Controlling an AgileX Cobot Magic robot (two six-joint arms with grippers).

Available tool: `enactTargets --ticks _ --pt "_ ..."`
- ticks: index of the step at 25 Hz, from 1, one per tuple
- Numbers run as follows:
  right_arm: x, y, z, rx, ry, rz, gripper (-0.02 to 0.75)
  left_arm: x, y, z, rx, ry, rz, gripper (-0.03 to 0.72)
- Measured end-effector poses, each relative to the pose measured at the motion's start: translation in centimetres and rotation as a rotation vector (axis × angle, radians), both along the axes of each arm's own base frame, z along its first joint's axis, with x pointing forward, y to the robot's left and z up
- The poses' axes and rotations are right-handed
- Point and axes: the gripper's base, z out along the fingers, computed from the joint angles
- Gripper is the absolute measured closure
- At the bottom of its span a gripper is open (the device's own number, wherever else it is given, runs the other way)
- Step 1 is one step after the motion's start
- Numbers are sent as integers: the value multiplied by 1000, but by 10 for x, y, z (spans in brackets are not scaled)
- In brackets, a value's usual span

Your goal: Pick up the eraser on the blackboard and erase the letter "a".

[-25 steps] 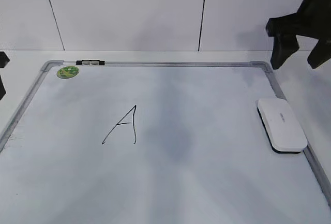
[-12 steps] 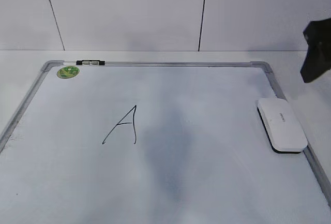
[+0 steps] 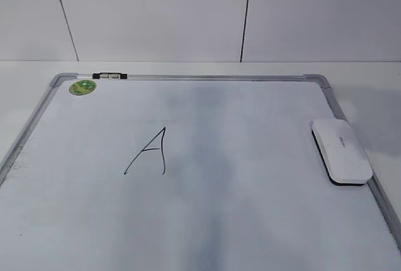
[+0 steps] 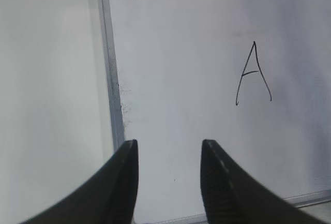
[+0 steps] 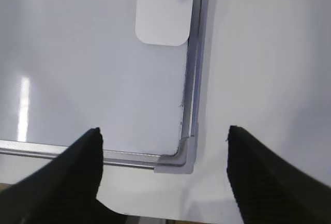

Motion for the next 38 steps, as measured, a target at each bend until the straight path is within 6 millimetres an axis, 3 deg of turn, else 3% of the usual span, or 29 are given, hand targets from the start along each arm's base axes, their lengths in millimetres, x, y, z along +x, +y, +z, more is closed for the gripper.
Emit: enactTargets --ticks 4,10,17,21,29,38 --pt "-31 -6 -2 8 -41 0 144 -45 -1 -6 0 -37 0 362" --pt "-62 -11 -3 19 -107 0 144 -105 -1 -24 24 -99 4 253" --pt "-92 -17 -6 35 -186 0 145 -147 2 -58 68 -122 17 213" --pt "-105 -21 -18 9 -197 -4 144 -159 2 -76 73 -115 21 211" --pt "-124 -28 -71 -48 -147 26 145 -162 2 -107 72 -86 28 214" --pt "-122 -30 -78 -75 -214 26 145 -153 3 -128 69 -109 52 222"
